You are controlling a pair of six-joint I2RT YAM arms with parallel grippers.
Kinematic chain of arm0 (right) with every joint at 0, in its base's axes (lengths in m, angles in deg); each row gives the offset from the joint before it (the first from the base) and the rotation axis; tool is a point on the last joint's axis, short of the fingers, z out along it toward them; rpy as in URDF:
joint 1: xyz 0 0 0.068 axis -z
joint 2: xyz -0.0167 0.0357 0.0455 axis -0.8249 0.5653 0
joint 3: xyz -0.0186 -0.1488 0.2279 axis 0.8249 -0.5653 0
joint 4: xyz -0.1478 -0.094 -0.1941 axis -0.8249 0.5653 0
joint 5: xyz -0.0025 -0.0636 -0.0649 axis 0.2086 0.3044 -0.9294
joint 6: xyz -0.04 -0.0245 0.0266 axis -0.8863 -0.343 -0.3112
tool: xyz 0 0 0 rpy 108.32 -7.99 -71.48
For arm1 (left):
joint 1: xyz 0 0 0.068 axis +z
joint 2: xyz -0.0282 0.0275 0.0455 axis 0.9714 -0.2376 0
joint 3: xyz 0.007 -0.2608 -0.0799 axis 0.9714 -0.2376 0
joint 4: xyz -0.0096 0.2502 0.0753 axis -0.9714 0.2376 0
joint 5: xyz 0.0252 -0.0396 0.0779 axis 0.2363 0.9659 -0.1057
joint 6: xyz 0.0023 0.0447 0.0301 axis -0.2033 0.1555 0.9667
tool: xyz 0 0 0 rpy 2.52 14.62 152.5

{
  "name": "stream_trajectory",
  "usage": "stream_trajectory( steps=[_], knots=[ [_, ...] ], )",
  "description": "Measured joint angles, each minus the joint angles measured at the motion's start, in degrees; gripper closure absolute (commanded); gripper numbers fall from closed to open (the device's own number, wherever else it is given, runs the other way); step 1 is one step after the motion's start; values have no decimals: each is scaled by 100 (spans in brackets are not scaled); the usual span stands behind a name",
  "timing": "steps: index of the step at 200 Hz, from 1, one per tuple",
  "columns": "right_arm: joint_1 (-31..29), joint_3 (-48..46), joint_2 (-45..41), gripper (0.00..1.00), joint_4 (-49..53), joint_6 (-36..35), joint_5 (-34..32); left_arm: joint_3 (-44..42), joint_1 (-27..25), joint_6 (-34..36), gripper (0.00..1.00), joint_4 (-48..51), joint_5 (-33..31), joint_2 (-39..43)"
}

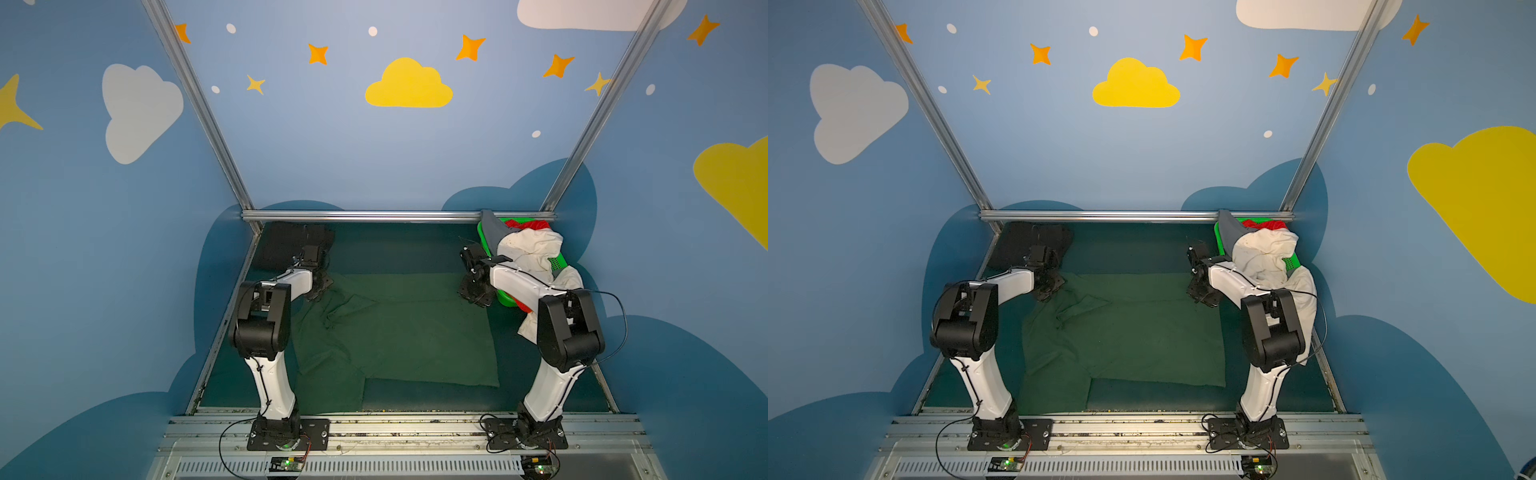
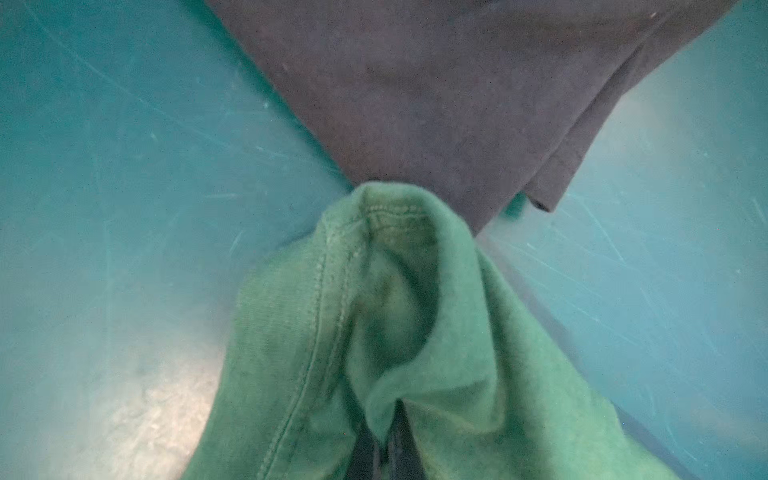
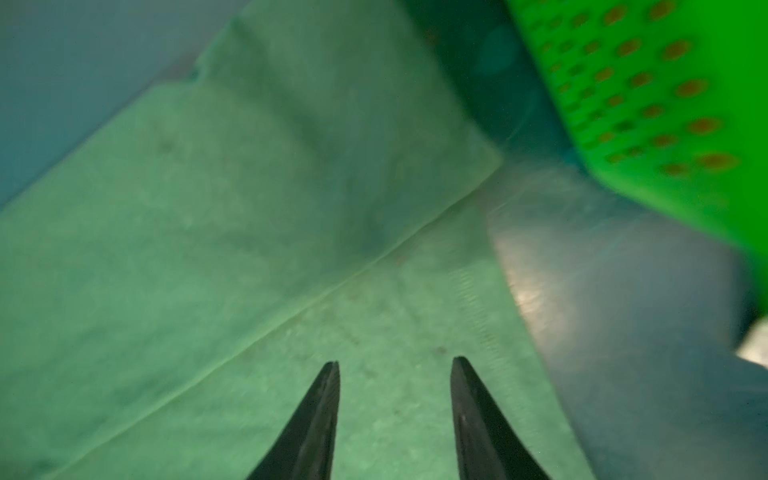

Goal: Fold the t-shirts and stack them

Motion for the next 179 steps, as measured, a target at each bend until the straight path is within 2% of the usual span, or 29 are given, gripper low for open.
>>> stream_trajectory(
  steps=[20, 31, 55, 67, 116, 179],
  knots=[
    [-57, -7, 103, 58, -111, -2, 199, 2, 7, -26, 71, 146, 35, 107],
    [-81, -11, 162, 59, -179, -2, 291, 2, 13, -44, 57, 234, 35, 195],
    [-87, -9, 358, 62, -304, -11, 417, 2, 17, -66, 56, 411, -4, 503],
    [-85, 17, 511, 63, -326, -13, 455, 2, 17, -68, 49, 468, -48, 671],
    [-4, 654, 1012, 64, -275, -98, 549, -22, 17, -61, 47, 706, -254, 1217],
    [299, 1792, 1770, 66, -271, -225, 693, -793, 17, -48, 46, 846, -251, 2103]
  ],
)
